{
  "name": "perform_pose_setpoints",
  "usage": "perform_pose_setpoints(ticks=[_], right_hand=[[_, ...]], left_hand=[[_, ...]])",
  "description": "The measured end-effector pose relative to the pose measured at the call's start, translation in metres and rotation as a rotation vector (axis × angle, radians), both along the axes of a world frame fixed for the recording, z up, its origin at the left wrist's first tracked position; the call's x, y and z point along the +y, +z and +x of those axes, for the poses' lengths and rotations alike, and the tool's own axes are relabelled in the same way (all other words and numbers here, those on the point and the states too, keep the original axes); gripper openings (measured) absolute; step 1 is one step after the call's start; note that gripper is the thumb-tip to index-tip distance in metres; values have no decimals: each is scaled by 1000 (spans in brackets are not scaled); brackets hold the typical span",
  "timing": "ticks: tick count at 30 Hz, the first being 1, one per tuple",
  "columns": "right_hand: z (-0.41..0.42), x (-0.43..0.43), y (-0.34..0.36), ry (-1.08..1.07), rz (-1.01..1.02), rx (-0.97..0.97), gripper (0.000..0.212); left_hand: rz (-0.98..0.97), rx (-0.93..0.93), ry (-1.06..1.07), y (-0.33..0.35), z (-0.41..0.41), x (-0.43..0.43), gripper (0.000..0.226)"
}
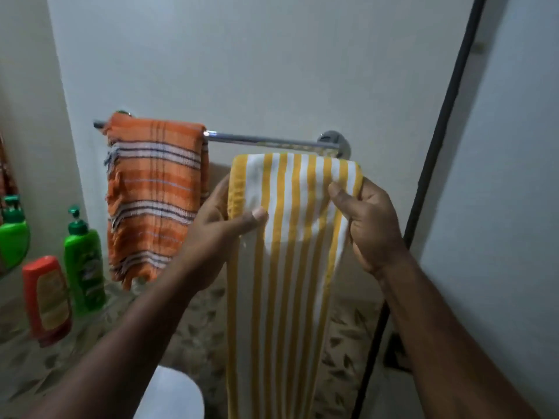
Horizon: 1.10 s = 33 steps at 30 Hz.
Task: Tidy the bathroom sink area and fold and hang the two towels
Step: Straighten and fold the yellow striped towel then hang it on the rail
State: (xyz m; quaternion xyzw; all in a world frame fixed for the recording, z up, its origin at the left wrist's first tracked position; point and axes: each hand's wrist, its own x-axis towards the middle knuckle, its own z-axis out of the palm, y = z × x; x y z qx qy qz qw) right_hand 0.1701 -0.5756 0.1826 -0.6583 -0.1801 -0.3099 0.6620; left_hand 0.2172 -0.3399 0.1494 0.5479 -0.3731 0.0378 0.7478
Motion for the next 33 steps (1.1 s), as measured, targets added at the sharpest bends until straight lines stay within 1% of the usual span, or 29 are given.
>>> perform_pose_setpoints(ticks=[3,5,7,8,9,10,11,13,14,15,16,17,18,19,21,22,23,24,25,26,27,28,29,31,33], right_hand=[[7,4,44,-2,-25,-96,20],[15,8,73,-39,-57,-162,19],[27,11,102,-76,-76,-192,19],[34,11,114,-89,-88,-183,18],[41,12,127,-118,-115,-144,17],[49,13,137,-175,-166,-83,20],[58,13,143,-273,-257,-12,27],[74,13,144,-551,-540,101,40],[79,14,142,-689,-667,134,43],[84,14,138,-774,-737,154,42],[86,15,134,-802,-754,161,42],[89,14,130,-809,-760,152,45],[90,15,127,-808,-778,120,47],[91,15,125,-807,-805,83,44],[90,16,123,-802,-892,54,21],[90,17,122,-799,-940,64,17],[89,17,120,-801,-992,77,30],[89,17,118,-807,-1029,93,45],[87,17,115,-829,-1047,103,55],[86,16,112,-861,-1063,91,59],[85,15,109,-894,-1083,69,60],[86,13,106,-922,-1099,40,61],[87,13,102,-939,-1101,23,63],[89,14,99,-966,-1096,-1,66],[91,13,94,-963,-1048,-56,58]], left_hand=[[-19,-84,72,46,6,2,62],[-10,-172,111,78,8,4,58],[-3,-221,190,108,14,2,54],[-10,-213,239,119,20,1,53],[-14,-179,293,130,30,1,51],[-7,-103,339,138,40,0,45],[27,9,379,144,51,-1,36],[158,208,432,143,66,-3,24],[243,232,473,138,72,-4,20],[308,210,511,131,77,-5,13],[337,177,538,125,81,-7,4],[337,150,544,119,84,-8,3],[332,132,554,114,87,-8,5],[332,117,576,112,89,-8,9],[327,112,631,112,90,-9,33],[304,113,660,112,90,-10,47],[263,103,688,109,89,-10,57],[199,72,716,103,86,-11,62],[134,27,739,95,82,-11,63],[73,-15,753,85,78,-11,61],[15,-34,738,72,77,-10,58],[-46,-9,688,59,77,-10,54],[-97,54,615,44,76,-11,50],[-107,193,488,21,73,-13,38],[-92,270,380,5,69,-15,24]])
